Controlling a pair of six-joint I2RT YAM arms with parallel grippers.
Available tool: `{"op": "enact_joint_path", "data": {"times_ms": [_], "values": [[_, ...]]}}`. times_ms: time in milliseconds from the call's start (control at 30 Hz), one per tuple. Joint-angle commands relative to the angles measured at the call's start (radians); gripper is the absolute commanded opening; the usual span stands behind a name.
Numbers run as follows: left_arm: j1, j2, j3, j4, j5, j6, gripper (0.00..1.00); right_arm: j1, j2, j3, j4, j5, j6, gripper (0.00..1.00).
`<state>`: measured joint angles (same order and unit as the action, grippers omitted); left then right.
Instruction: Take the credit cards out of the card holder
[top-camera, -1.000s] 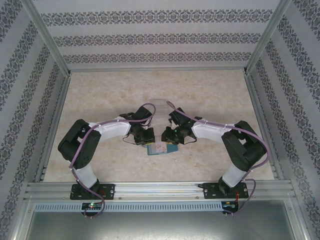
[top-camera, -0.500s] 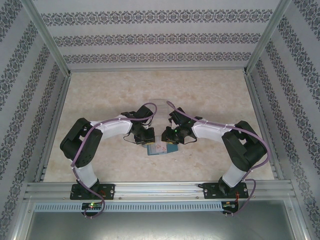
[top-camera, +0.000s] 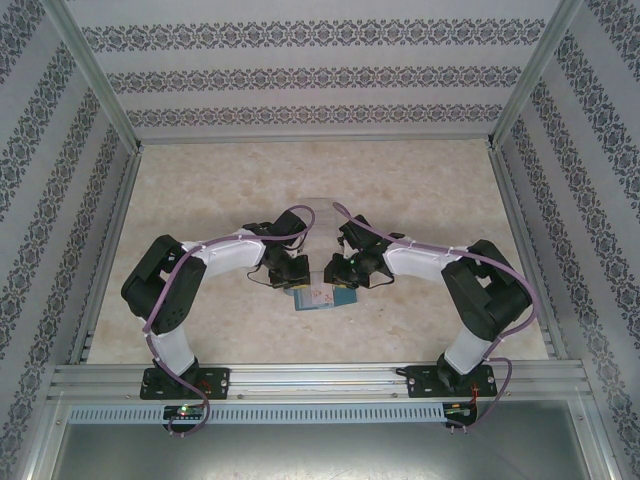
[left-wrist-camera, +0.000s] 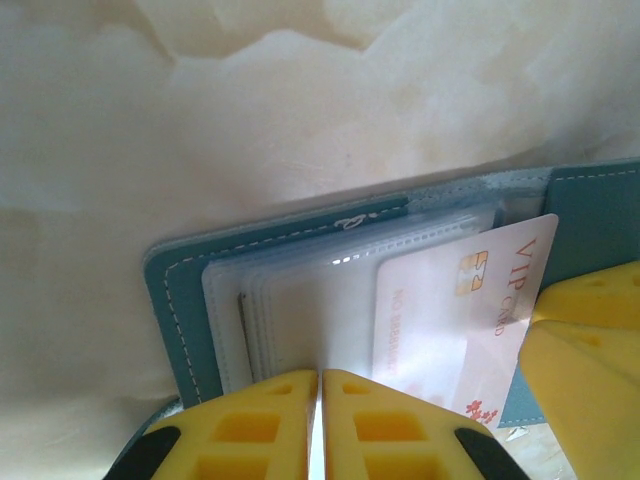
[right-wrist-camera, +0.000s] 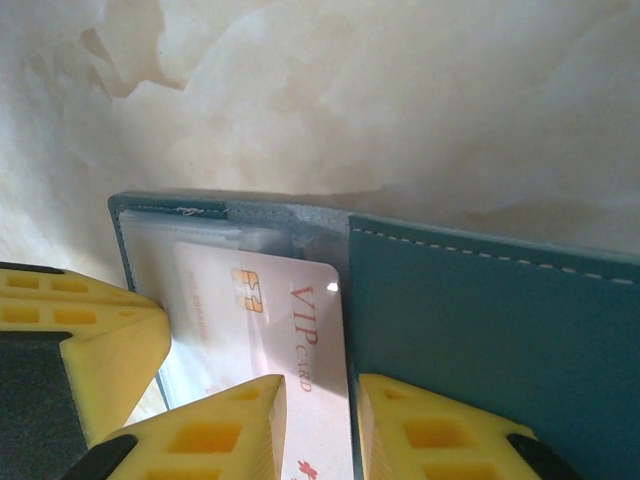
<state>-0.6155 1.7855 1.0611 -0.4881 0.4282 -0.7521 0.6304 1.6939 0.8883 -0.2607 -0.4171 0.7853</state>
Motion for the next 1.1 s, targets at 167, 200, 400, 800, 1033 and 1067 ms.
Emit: {"op": "enact_joint_path", "data": {"times_ms": [167,200,400,800,1033,1067], "values": [[-0.009,0.052,0.007,-0.085,-0.062,0.018,0.11,-0.007,0.042,-0.006,0.029,-0.05,-0.021,0.26],[-0.01,0.054,0.008,-0.086,-0.062,0.018,0.11,-0.006,0.043,-0.008,0.037,-0.055,-0.022,0.26],[-0.01,0.055,0.009,-0.089,-0.063,0.014,0.11,-0.008,0.044,-0.032,0.1,-0.089,-0.024,0.24],[-0.01,0.057,0.011,-0.089,-0.064,0.011,0.11,-0.032,0.012,-0.049,0.053,-0.042,-0.056,0.13],[-0.012,0.058,0.017,-0.092,-0.064,0.01,0.11,-0.05,-0.03,-0.038,-0.055,0.028,-0.109,0.1],[-0.012,0.058,0.018,-0.092,-0.063,0.011,0.11,-0.053,-0.033,-0.033,-0.074,0.041,-0.118,0.1]]}}
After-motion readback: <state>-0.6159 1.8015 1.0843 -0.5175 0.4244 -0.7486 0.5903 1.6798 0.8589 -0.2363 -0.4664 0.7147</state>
